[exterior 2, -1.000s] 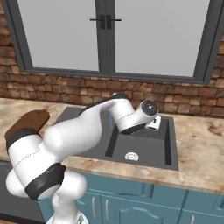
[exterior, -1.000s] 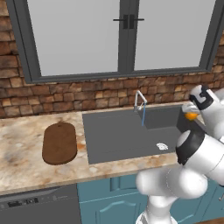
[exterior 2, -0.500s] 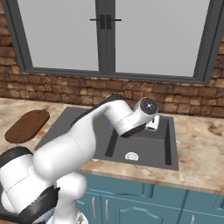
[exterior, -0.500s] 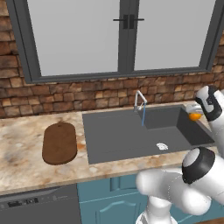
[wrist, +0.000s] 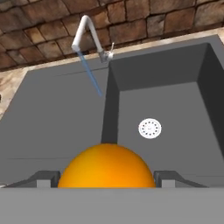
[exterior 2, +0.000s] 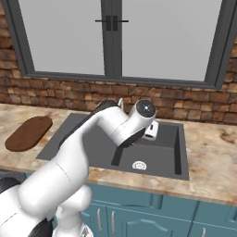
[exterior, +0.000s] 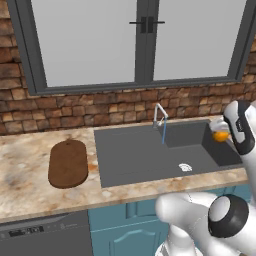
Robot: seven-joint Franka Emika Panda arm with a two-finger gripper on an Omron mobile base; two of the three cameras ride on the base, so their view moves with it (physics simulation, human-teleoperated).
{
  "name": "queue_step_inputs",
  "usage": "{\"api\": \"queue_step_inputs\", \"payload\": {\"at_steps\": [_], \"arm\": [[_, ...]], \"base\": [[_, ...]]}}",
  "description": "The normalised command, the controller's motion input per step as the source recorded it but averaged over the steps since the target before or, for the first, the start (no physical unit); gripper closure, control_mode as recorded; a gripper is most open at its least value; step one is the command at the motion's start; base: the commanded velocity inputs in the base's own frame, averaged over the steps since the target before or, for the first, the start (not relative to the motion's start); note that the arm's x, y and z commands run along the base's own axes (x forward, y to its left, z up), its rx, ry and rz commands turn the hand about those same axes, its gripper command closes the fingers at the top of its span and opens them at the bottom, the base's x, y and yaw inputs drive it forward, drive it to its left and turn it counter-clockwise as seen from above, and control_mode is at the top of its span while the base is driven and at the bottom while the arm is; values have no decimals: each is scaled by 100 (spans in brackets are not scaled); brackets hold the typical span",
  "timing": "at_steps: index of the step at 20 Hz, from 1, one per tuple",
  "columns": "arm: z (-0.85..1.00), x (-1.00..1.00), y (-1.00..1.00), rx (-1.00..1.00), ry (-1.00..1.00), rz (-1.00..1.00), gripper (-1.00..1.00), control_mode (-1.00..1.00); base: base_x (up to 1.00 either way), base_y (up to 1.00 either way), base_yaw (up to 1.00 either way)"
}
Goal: Pick the orange from the sink and place it on the cutting board to airdry. Then turn off the sink faucet.
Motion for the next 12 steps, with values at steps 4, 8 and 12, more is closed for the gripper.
{"api": "queue_step_inputs", "payload": {"at_steps": [4,8,12], "arm": [[23,-30,47,0,-6,1,100,-100],[26,-25,39,1,-1,3,100,-100],[16,-28,43,0,0,4,100,-100]], "base": [[0,0,0],[0,0,0],[0,0,0]]}}
